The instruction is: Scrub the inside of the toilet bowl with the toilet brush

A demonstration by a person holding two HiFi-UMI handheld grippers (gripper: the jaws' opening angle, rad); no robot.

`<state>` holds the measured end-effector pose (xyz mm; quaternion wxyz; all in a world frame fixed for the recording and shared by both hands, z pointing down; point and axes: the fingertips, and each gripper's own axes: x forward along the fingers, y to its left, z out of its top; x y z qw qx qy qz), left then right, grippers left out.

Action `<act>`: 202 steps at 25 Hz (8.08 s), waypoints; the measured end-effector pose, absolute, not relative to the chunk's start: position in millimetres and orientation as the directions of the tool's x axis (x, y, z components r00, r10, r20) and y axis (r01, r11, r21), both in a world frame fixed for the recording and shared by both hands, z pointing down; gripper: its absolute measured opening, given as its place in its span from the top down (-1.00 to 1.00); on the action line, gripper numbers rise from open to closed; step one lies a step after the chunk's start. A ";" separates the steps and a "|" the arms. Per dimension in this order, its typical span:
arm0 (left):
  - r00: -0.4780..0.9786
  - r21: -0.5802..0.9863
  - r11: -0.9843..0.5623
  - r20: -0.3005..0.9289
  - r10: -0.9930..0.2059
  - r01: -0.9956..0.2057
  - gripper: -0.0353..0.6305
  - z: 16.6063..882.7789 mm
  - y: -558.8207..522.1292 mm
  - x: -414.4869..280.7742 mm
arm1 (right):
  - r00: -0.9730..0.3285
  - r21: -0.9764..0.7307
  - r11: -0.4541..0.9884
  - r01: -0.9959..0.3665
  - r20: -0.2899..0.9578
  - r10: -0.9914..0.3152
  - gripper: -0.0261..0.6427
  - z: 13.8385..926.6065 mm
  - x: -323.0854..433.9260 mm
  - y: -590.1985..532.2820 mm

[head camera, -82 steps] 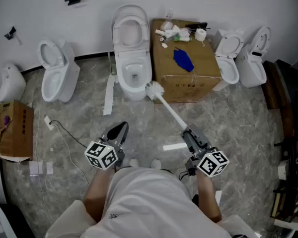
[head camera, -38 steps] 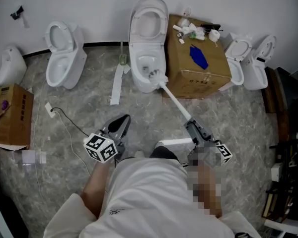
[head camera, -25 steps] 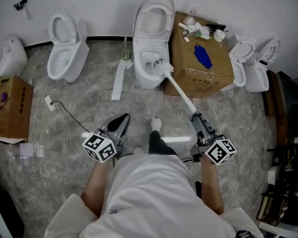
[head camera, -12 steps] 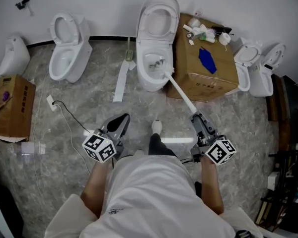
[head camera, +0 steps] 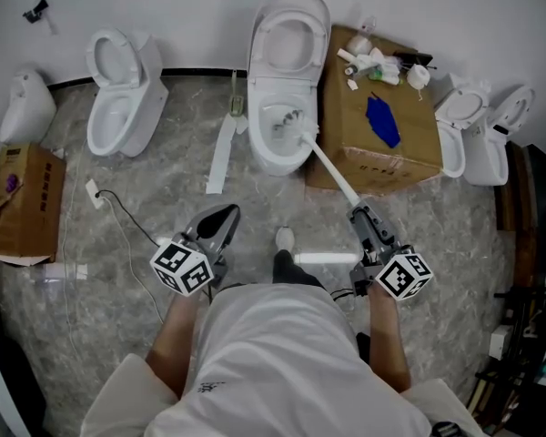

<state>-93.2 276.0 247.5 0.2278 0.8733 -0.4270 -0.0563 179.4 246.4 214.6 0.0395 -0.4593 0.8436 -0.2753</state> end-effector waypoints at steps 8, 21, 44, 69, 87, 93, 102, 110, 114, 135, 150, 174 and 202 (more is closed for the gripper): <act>0.593 0.434 -0.498 0.109 -0.798 -0.750 0.93 234.9 202.7 -61.2 | -0.596 -0.520 0.433 -0.736 0.194 -0.779 0.44 224.5 215.7 171.0; 0.580 0.438 -0.476 0.135 -0.804 -0.762 0.93 237.4 95.2 -3.4 | -0.631 -0.524 0.446 -0.726 0.250 -0.734 0.45 255.2 263.7 59.9; 0.623 0.440 -0.492 0.228 -0.748 -0.751 0.92 279.2 -3.2 -22.0 | -0.623 -0.538 0.382 -0.752 0.387 -0.680 0.44 314.2 235.8 -32.5; 0.685 0.430 -0.537 0.377 -0.624 -0.726 0.92 403.3 -186.4 -52.5 | -0.495 -0.361 0.351 -0.864 0.738 -0.459 0.45 501.9 165.3 -193.2; 0.679 0.461 -0.500 0.451 -0.579 -0.733 0.92 513.2 -206.3 -58.9 | -0.461 -0.285 0.490 -0.824 0.839 -0.288 0.44 622.0 126.2 -229.9; 0.689 0.453 -0.520 0.456 -0.563 -0.724 0.92 530.6 -221.1 -53.3 | -0.423 -0.211 0.577 -0.789 0.867 -0.262 0.45 637.1 120.7 -263.2; 0.667 0.409 -0.528 0.490 -0.561 -0.744 0.92 558.4 -253.0 -53.5 | -0.321 -0.107 0.700 -0.707 0.930 -0.182 0.45 668.1 113.4 -325.8; 0.672 0.383 -0.558 0.509 -0.537 -0.736 0.92 577.3 -272.8 -60.7 | -0.260 -0.079 0.763 -0.642 0.958 -0.120 0.45 691.1 88.1 -368.7; 0.674 0.390 -0.555 0.512 -0.533 -0.735 0.92 585.8 -277.5 -66.2 | -0.245 -0.076 0.760 -0.645 0.963 -0.112 0.45 697.7 83.1 -389.2; 0.681 0.403 -0.552 0.502 -0.533 -0.730 0.92 618.0 -275.9 -81.4 | -0.216 -0.083 0.766 -0.638 0.974 -0.073 0.45 723.6 73.0 -440.8; 0.661 0.398 -0.531 0.513 -0.548 -0.748 0.92 621.0 -261.6 -97.1 | -0.249 -0.075 0.818 -0.570 0.965 -0.085 0.45 705.4 31.2 -443.8; 0.618 0.378 -0.490 0.541 -0.571 -0.785 0.92 614.9 -241.4 -111.3 | -0.327 -0.077 0.851 -0.519 0.938 -0.115 0.44 704.2 -21.0 -391.4; 0.591 0.353 -0.476 0.540 -0.599 -0.805 0.92 600.6 -190.8 -87.5 | -0.403 -0.124 0.879 -0.460 0.911 -0.082 0.44 705.7 -18.7 -286.8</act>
